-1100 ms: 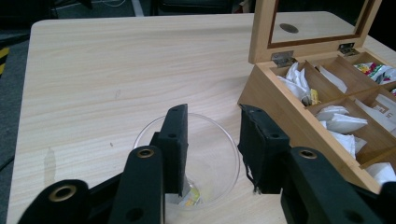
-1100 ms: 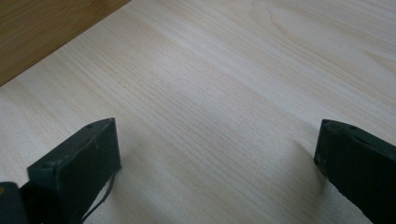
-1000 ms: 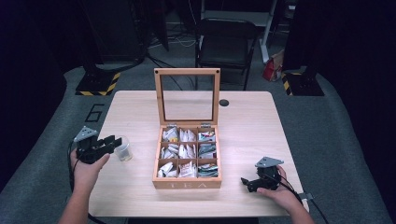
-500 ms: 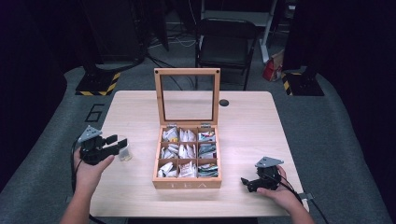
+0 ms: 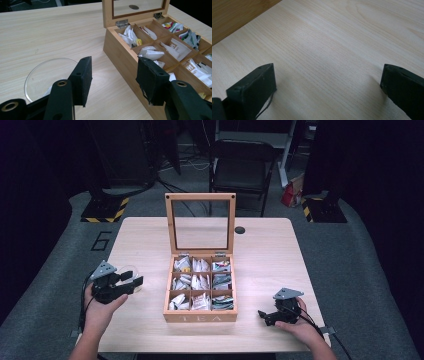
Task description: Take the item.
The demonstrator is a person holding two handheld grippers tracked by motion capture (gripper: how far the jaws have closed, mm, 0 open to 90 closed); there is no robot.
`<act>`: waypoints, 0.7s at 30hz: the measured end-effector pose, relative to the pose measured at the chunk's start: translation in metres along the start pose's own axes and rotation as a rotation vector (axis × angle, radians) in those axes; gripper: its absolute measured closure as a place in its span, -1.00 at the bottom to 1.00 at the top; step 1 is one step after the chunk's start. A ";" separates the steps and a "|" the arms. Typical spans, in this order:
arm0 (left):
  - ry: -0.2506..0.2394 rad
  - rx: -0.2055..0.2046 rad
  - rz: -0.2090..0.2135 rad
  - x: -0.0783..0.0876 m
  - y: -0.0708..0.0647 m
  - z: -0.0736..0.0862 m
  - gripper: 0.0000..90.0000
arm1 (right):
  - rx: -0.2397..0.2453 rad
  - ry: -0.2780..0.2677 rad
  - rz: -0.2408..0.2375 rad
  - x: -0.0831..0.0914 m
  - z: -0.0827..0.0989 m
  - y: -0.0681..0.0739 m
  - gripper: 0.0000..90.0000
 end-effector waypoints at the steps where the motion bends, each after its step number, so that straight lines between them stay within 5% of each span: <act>1: 0.004 -0.004 0.001 0.001 -0.001 0.001 0.03 | 0.000 0.000 0.000 0.000 0.000 0.000 -1.00; 21: 0.025 -0.024 0.023 0.000 -0.011 0.027 0.02 | -0.002 0.000 0.000 0.000 0.000 0.000 -1.00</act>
Point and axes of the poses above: each handheld gripper's, and its own axes: x roughly backward along the jaws, z roughly out of its underside, y roughly to its left, the point moved 1 cm from there along -x, roughly forward along the jaws, and after that the axes turned 4 degrees about y, right-handed, at the moved point
